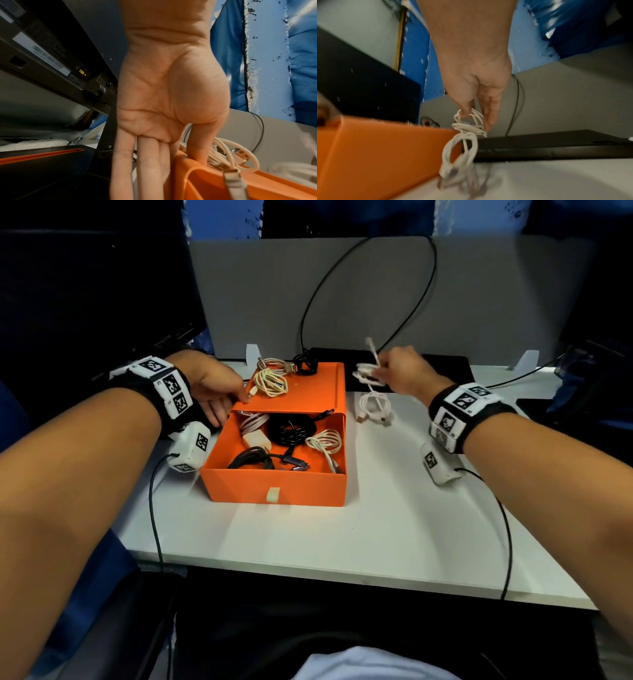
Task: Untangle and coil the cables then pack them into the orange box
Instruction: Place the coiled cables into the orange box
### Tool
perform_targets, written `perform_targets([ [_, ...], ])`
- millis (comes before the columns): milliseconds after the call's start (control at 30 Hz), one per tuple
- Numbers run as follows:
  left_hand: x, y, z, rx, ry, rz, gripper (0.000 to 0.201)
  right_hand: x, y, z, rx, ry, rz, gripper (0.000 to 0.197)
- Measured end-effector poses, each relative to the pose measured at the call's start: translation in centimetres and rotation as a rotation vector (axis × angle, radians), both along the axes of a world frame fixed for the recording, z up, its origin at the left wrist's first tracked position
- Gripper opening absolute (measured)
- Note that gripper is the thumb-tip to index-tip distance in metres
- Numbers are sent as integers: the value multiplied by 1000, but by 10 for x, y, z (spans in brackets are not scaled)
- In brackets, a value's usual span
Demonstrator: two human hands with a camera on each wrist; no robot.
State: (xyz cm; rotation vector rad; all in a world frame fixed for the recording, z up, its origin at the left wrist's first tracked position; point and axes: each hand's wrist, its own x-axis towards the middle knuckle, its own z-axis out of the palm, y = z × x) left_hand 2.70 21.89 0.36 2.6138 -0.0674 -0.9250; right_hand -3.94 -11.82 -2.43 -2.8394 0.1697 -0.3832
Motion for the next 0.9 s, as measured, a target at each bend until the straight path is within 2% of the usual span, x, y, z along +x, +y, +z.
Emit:
perform_targets([
  [167, 0, 1, -1, -4, 10, 5, 40, -44, 21, 51, 118, -329, 139, 19],
  [267, -1, 4, -2, -3, 12, 12, 40, -78, 49, 75, 112, -369, 272, 17],
  [400, -3, 4, -2, -7, 12, 10, 43, -110, 89, 82, -17, -182, 512, 20],
  [533, -3, 4, -4, -5, -13, 20, 43, -107, 128, 53, -259, 59, 651, 20],
  [667, -1, 4, -5, -2, 3, 28, 44, -92, 157, 23, -525, 184, 656, 24],
  [800, 0, 4, -4, -8, -8, 29, 44, -89, 182, 5, -613, 183, 659, 22],
  [900, 0, 3, -6, -11, -6, 26, 43, -89, 186, -5, -581, 285, 651, 21],
])
